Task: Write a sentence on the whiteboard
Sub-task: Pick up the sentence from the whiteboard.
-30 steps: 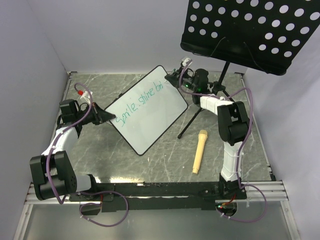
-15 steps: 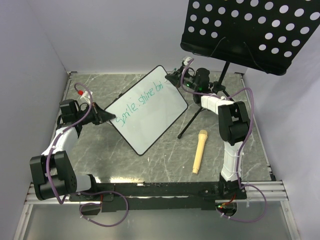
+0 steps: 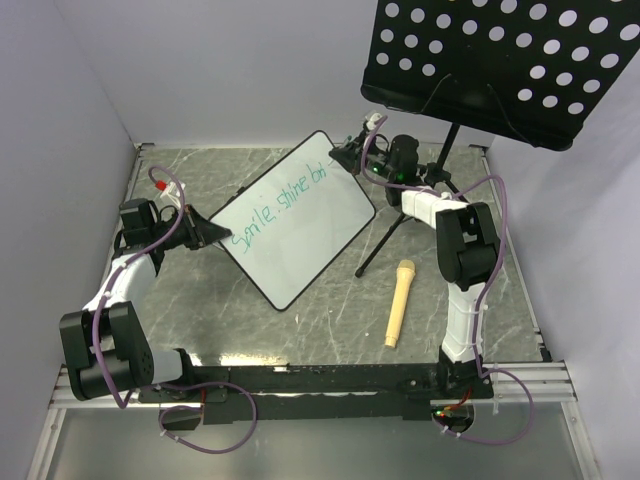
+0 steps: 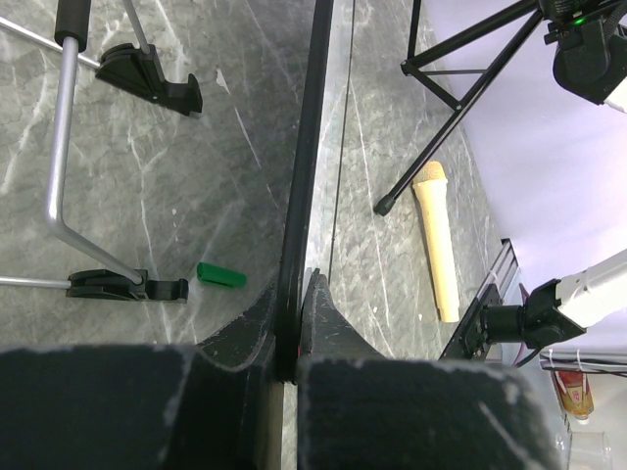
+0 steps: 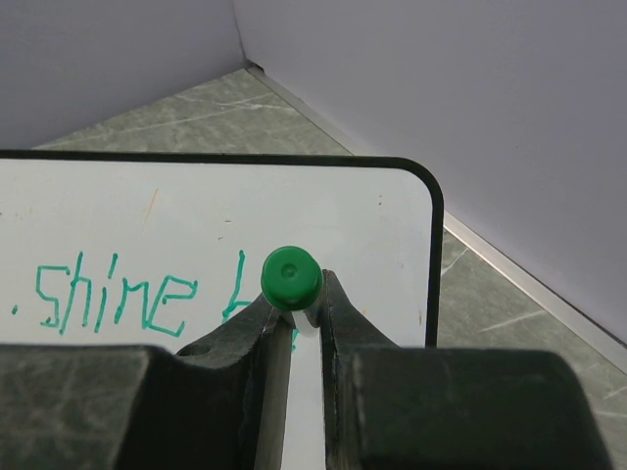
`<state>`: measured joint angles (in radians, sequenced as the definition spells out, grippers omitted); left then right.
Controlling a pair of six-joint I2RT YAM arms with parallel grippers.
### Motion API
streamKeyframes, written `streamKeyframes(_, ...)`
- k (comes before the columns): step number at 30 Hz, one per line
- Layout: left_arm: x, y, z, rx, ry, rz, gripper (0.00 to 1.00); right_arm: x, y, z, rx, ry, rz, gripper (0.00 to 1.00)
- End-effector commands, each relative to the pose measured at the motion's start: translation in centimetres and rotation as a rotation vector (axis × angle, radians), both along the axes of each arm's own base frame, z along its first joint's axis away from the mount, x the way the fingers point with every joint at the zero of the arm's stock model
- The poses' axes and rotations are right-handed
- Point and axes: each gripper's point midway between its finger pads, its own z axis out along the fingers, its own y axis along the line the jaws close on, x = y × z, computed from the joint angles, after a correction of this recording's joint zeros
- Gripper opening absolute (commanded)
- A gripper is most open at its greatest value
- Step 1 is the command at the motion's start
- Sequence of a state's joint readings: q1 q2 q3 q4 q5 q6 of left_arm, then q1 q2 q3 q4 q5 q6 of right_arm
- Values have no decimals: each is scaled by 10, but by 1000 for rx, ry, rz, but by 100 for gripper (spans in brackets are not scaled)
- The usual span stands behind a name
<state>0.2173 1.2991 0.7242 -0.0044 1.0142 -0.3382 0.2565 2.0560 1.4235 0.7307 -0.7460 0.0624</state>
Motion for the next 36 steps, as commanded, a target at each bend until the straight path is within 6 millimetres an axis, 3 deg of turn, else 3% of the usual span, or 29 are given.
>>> streamKeyframes(1, 23, 31, -27, 263, -118, 94, 1, 5, 8, 15, 12, -48, 14, 0)
streamKeyframes(12, 23, 31, -27, 265, -120, 93, 1, 14, 11, 16, 6, -45, 0, 0)
streamKeyframes(28, 23, 30, -27, 264, -118, 90, 1, 20, 11, -2, -20, -16, -13, 0)
streamKeyframes(36, 23, 30, -28, 263, -114, 90, 1, 20, 14, 3, -9, -23, 1, 0)
